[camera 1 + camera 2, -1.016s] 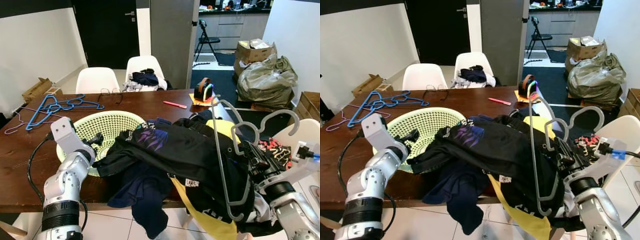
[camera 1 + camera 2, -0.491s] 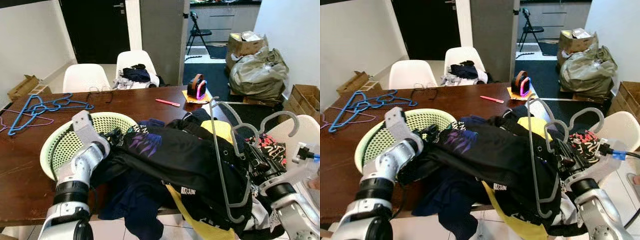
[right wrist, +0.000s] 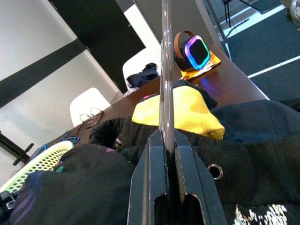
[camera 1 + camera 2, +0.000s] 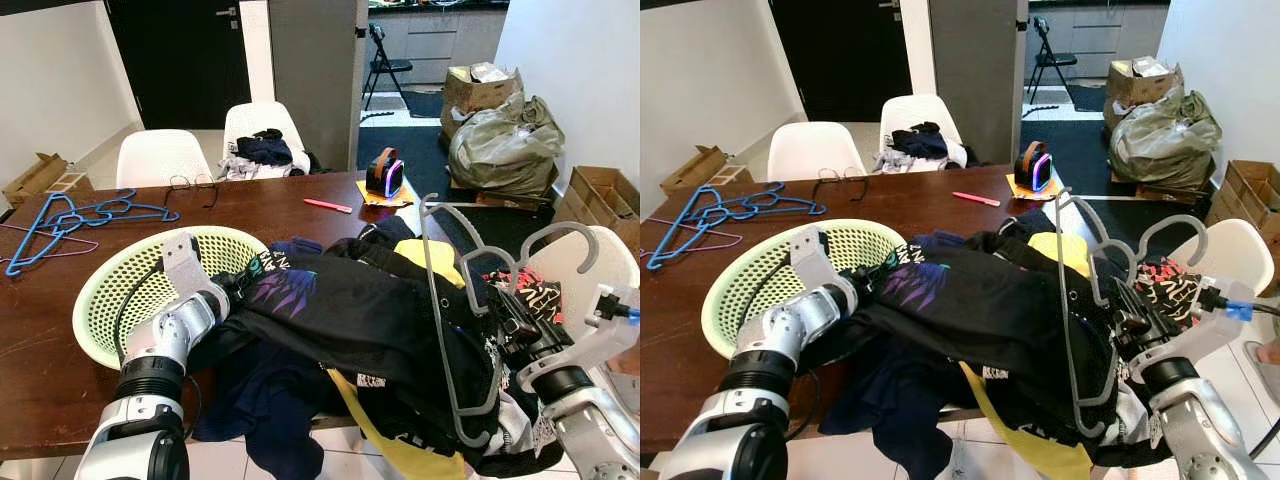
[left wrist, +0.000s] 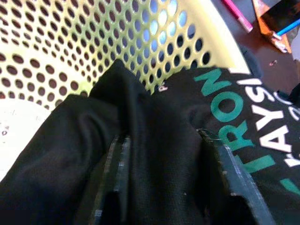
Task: Hang hanger
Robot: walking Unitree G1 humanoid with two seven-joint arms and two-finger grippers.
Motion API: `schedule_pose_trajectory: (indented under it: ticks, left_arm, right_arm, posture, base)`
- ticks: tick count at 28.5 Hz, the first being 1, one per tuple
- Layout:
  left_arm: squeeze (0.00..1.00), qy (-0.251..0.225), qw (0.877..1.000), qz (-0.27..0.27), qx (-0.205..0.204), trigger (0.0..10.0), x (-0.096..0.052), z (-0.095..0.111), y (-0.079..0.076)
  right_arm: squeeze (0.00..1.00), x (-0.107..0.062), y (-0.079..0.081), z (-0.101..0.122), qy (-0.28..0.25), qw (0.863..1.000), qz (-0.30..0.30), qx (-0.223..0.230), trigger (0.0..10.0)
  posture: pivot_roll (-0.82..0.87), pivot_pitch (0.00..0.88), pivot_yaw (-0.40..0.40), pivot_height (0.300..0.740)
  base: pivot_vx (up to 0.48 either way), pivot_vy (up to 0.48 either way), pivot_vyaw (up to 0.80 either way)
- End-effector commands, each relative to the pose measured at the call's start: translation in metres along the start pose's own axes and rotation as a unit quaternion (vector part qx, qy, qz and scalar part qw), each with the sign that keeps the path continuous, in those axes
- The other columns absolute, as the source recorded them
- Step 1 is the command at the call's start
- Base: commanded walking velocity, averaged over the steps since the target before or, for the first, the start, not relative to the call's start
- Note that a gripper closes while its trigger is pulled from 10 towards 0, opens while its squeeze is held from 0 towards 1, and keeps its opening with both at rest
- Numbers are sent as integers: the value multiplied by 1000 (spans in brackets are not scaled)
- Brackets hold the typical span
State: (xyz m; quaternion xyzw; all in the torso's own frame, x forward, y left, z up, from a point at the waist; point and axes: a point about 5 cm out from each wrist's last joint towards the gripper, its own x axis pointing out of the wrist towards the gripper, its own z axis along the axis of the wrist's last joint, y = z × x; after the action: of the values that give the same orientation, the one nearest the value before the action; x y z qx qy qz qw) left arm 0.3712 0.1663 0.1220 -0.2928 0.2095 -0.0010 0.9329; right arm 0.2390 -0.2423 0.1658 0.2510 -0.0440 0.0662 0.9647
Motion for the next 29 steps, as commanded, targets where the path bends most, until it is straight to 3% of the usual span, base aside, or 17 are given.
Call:
schedule_pose_trajectory:
  ticks: [1, 9, 10, 11, 12, 13, 14, 15, 16, 18, 19, 20, 21, 24, 26, 28, 29]
  left_arm:
    - [0, 4, 1000, 14, 3, 0, 0, 2, 8]
    - [0, -26, 999, 28, 6, 0, -1, 16, 12]
    - [0, -43, 999, 28, 16, 0, -2, 22, 11]
    - [0, -84, 994, 31, 56, 0, -5, 38, 6]
    - [0, -84, 994, 31, 56, 0, -5, 38, 6]
    - [0, -137, 985, 23, 100, 0, -10, 57, -7]
    - [0, -137, 985, 23, 100, 0, -10, 57, -7]
    - [0, -182, 975, 6, 129, 0, -15, 73, -21]
    - [0, -182, 975, 6, 129, 0, -15, 73, -21]
    - [0, -286, 931, -135, 183, 0, -40, 97, -90]
    - [0, -304, 912, -198, 191, 0, -52, 96, -118]
    - [0, -304, 912, -198, 191, 0, -52, 96, -118]
    - [0, -311, 900, -235, 193, 0, -60, 93, -135]
    - [0, -303, 894, -270, 188, 0, -65, 84, -151]
    - [0, -252, 888, -342, 176, 0, -69, 49, -182]
    - [0, -252, 888, -342, 176, 0, -69, 49, -182]
    - [0, -217, 888, -366, 176, 0, -69, 27, -192]
  right_arm:
    - [0, -1, 1, 1, 2, 1000, 1, -1, 10000]
    - [0, 0, 2, 1, 3, 1000, 2, 1, 10000]
    - [0, 0, 2, 1, 3, 1000, 2, 1, 10000]
    - [0, 0, 2, 0, 3, 1000, 2, 2, 10000]
    - [0, 0, 2, 0, 3, 1000, 2, 2, 10000]
    - [0, 1, 2, 0, 3, 1000, 2, 2, 10000]
    - [0, 1, 2, 0, 3, 1000, 2, 2, 10000]
    - [0, 1, 3, 0, 2, 1000, 2, 2, 10000]
    - [0, 1, 3, 0, 2, 1000, 2, 2, 10000]
    - [0, 2, 3, 0, 2, 1000, 2, 2, 10000]
    - [0, 2, 3, 0, 2, 1000, 2, 2, 10000]
    - [0, 2, 3, 0, 2, 1000, 2, 2, 10000]
    - [0, 3, 3, 0, 2, 1000, 2, 3, 10000]
    - [0, 3, 3, 0, 1, 1000, 2, 3, 10000]
    - [0, 4, 3, 0, 0, 1000, 2, 4, 10000]
    - [0, 4, 3, 0, 0, 1000, 2, 4, 10000]
    - [0, 4, 3, 0, 0, 1000, 2, 5, 10000]
  posture:
    - [-133, 0, 15, 740]
    - [-126, 0, 14, 740]
    - [-125, 0, 13, 740]
    - [-124, 0, 13, 740]
    - [-124, 0, 13, 740]
    - [-124, 0, 13, 740]
    - [-124, 0, 13, 740]
    - [-124, 0, 13, 740]
    - [-124, 0, 13, 740]
    - [-123, 0, 14, 740]
    - [-123, 0, 14, 740]
    - [-123, 0, 14, 740]
    - [-123, 0, 14, 740]
    - [-124, 0, 14, 740]
    - [-122, 0, 18, 740]
    - [-122, 0, 18, 740]
    - [-125, 0, 22, 740]
  base:
    - [0, 0, 0]
    - [0, 0, 0]
    - [0, 0, 0]
    - [0, 0, 0]
    - [0, 0, 0]
    - [0, 0, 0]
    - [0, 0, 0]
    - [0, 0, 0]
    - [0, 0, 0]
    - [0, 0, 0]
    - [0, 0, 0]
    - [0, 0, 0]
    - [0, 0, 0]
    - [0, 0, 0]
    - [0, 0, 0]
    - [0, 0, 0]
    - [0, 0, 0]
